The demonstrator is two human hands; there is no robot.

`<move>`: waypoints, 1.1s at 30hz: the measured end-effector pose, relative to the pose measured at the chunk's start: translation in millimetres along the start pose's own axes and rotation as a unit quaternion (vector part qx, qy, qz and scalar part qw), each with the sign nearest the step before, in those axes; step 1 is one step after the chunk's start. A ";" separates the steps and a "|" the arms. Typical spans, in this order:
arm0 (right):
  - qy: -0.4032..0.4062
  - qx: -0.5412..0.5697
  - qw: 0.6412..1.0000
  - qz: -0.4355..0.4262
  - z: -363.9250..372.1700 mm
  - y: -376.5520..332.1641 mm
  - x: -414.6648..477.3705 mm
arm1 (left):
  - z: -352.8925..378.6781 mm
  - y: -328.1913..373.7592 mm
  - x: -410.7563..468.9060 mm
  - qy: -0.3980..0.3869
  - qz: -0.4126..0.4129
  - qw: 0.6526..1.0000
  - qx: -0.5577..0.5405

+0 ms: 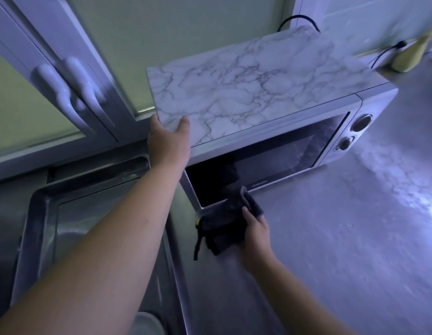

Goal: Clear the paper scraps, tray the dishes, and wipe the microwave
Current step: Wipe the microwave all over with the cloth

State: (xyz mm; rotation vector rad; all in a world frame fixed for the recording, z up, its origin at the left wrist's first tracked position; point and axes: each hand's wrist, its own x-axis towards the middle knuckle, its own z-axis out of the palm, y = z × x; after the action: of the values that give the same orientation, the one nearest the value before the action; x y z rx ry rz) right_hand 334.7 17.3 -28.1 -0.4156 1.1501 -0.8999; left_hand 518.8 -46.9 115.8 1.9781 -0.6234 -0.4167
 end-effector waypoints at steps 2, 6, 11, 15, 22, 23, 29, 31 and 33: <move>0.040 -0.031 0.997 -0.067 -30.9 -31.2 10.1 | 1.0 -1.5 0.6 -0.006 -0.003 1.000 0.002; 0.122 -0.087 0.948 -0.280 -76.3 -106.3 28.5 | 2.9 -4.3 0.1 0.009 0.009 1.000 -0.003; 0.112 -0.092 0.891 -0.429 -79.7 -184.9 64.6 | 2.6 -3.9 -0.4 0.012 0.006 1.000 -0.005; 0.136 -0.120 0.869 -0.460 -51.9 -195.7 92.4 | 2.4 -1.9 -2.2 0.019 0.008 1.000 -0.011; 0.243 -0.084 0.918 -0.302 -55.5 -145.8 124.9 | 2.6 0.8 -6.6 0.034 0.015 0.999 -0.006; 0.252 -0.081 0.928 -0.261 -58.1 -134.1 127.3 | 3.0 0.8 -6.8 0.034 0.015 0.999 -0.005; 0.289 0.014 0.942 -0.172 -35.1 -112.9 126.1 | 3.5 -2.7 -4.2 0.037 0.021 0.999 0.003; 0.277 0.040 0.947 -0.155 -18.6 -93.3 108.5 | 3.1 -2.0 -4.9 0.034 0.024 0.999 0.001; 0.258 0.065 0.954 -0.142 0.8 -69.5 89.4 | 2.4 -1.9 -4.7 0.035 0.028 0.999 0.002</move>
State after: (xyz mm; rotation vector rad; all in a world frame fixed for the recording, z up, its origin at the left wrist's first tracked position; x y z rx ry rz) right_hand 319.0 -94.7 -33.1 -0.2446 1.5184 -1.3813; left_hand 514.1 -45.1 113.2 1.9648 -0.6343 -0.3118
